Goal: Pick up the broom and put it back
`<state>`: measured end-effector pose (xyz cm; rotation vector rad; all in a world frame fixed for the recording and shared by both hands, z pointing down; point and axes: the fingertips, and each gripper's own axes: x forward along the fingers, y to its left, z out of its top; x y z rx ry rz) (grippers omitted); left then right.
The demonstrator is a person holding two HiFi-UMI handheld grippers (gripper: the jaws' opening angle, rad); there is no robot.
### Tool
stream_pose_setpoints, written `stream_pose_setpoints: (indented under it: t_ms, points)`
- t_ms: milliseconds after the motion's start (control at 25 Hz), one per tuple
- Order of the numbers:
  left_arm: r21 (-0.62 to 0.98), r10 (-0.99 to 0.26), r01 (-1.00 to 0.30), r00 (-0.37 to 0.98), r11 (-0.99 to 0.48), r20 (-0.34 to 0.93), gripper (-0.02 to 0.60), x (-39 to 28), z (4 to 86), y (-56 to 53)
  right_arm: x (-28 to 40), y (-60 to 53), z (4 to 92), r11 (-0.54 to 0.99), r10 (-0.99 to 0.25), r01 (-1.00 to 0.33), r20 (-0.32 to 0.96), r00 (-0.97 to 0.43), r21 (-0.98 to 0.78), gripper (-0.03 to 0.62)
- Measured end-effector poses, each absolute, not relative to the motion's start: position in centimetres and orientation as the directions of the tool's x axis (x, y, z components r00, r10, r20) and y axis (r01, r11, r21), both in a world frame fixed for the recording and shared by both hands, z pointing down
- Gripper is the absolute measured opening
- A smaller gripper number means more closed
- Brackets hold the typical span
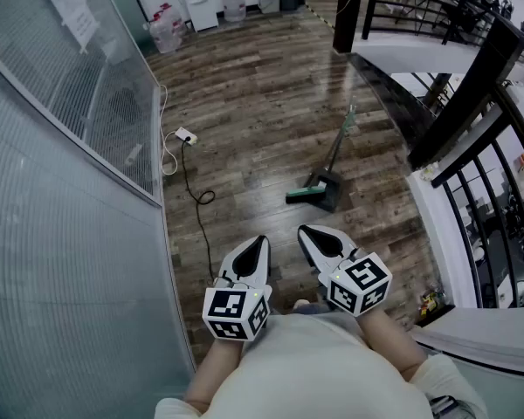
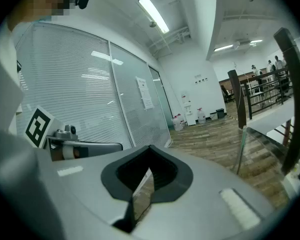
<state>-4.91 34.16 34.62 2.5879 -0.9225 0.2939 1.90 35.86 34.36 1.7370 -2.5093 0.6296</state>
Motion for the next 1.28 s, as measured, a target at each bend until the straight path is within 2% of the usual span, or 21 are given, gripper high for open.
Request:
stream_pose_setpoints:
  t_ms: [640,1280]
  points:
    - [0.26,-0.572,-0.656,0.749,-0.708,0.334,0.006,-4.0,34.3,41.8,0.5,43.2,33.5,0.361,-0.881,-0.89,0.209,-0.423,-0.28,0.003]
    - [0.268,-0.562,-0.646,0.758,-0.714,0.33,0.006,-1.3,34.6,43.3,3.6,45.1,33.8,0.328,-0.896,-0.881,0.184,-0.405,-0.342,0.005]
